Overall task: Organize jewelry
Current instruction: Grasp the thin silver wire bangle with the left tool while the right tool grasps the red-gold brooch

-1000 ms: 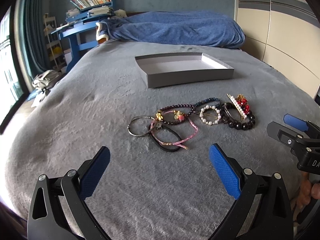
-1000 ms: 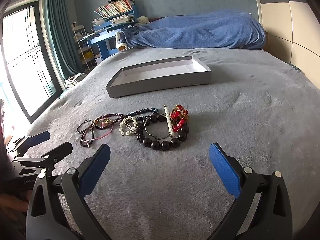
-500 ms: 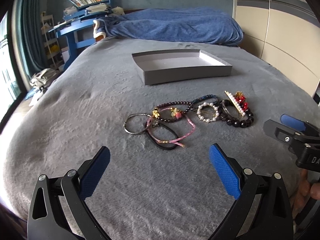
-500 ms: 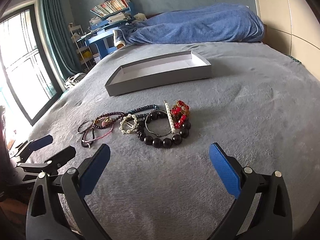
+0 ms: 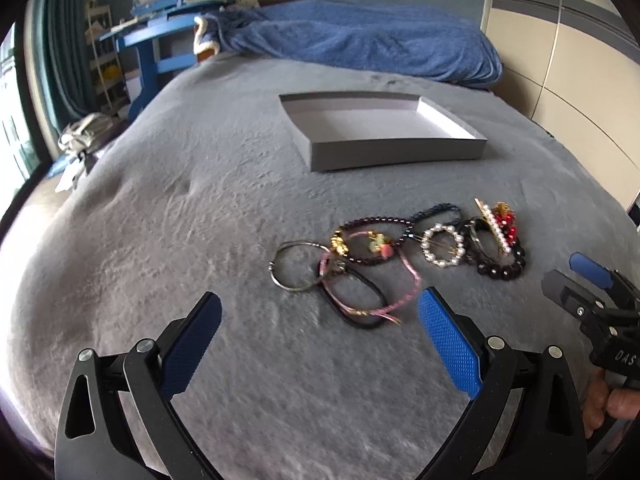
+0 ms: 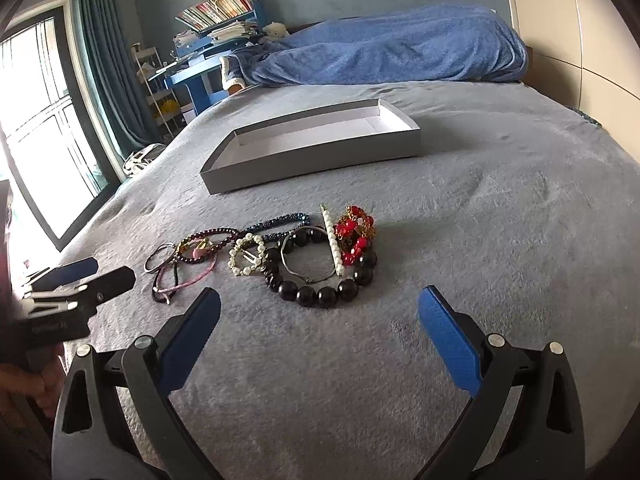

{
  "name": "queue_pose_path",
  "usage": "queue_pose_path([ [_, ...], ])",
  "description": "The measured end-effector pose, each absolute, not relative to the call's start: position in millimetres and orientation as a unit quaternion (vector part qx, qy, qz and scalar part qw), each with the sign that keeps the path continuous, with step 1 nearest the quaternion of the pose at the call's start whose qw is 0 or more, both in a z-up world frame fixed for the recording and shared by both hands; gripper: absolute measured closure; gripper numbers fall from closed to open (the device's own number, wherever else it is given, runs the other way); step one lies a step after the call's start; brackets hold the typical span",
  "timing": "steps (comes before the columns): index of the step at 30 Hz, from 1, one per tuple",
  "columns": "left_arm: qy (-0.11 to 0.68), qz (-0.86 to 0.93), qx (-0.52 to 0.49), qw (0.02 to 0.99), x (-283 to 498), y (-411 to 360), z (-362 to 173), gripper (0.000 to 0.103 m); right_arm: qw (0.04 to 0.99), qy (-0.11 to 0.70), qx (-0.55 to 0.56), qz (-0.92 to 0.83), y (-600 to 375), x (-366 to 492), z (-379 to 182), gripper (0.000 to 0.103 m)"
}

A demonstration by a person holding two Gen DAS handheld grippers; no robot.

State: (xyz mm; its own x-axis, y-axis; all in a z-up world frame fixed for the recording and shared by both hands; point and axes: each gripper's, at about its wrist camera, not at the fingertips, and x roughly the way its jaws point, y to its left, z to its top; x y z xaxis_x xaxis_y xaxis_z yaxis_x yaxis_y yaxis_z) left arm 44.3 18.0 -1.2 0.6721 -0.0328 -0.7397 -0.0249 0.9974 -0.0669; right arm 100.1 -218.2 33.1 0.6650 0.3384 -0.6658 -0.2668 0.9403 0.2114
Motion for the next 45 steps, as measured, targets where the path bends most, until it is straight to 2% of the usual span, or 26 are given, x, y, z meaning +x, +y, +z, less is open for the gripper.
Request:
queue_pose_path([
  [6, 0.448, -0.009, -0.052, 0.892, 66.4, 31.3, -13.5, 0.012, 0.91, 0.377, 0.042, 0.166, -215.0, 105.7, 32.2, 0.005],
  [13, 0.475, -0.031, -0.017, 0.879, 94.3, 26.8, -20.9, 0.037, 0.909, 0.384, 0.043, 0.158, -219.6, 112.9, 31.3, 0.005],
  [19, 0.495, -0.042, -0.021, 0.868, 108.4, 30.9, -35.5, 0.047, 0.908, 0.388, 0.05, 0.152, -225.5, 122.8, 30.5, 0.005],
  [20, 0.494, -0.042, -0.021, 0.868, 109.0, 31.5, -35.0, 0.053, 0.908, 0.388, 0.051, 0.151, -226.2, 124.9, 30.7, 0.005],
  [22, 0.492, -0.044, -0.019, 0.869, 108.1, 31.9, -32.4, 0.054, 0.907, 0.389, 0.056, 0.153, -227.0, 128.9, 31.3, 0.006],
  [26, 0.487, -0.045, -0.019, 0.872, 105.5, 33.2, -22.2, 0.055, 0.905, 0.391, 0.06, 0.157, -226.3, 138.4, 34.0, 0.025],
  [30, 0.473, -0.051, -0.012, 0.88, 105.4, 30.6, -2.3, 0.055, 0.904, 0.393, 0.064, 0.154, -227.4, 151.0, 34.6, 0.034],
  [37, 0.462, -0.077, -0.009, 0.884, 119.4, 28.1, 27.5, 0.055, 0.897, 0.412, 0.062, 0.145, -229.4, 183.1, 26.5, 0.067],
  [40, 0.458, -0.087, 0.0, 0.885, 125.8, 26.0, 31.6, 0.055, 0.889, 0.429, 0.057, 0.148, -226.2, 192.7, 19.3, 0.074],
  [42, 0.456, -0.093, 0.007, 0.885, 126.4, 26.9, 32.7, 0.055, 0.887, 0.435, 0.049, 0.149, -222.1, 196.3, 14.9, 0.082],
  [43, 0.454, -0.095, 0.009, 0.886, 127.5, 28.1, 32.3, 0.055, 0.885, 0.438, 0.048, 0.15, -221.0, 198.2, 13.1, 0.091],
  [45, 0.453, -0.095, 0.007, 0.886, 128.2, 31.1, 32.5, 0.055, 0.883, 0.441, 0.05, 0.153, -219.7, 199.5, 11.5, 0.094],
])
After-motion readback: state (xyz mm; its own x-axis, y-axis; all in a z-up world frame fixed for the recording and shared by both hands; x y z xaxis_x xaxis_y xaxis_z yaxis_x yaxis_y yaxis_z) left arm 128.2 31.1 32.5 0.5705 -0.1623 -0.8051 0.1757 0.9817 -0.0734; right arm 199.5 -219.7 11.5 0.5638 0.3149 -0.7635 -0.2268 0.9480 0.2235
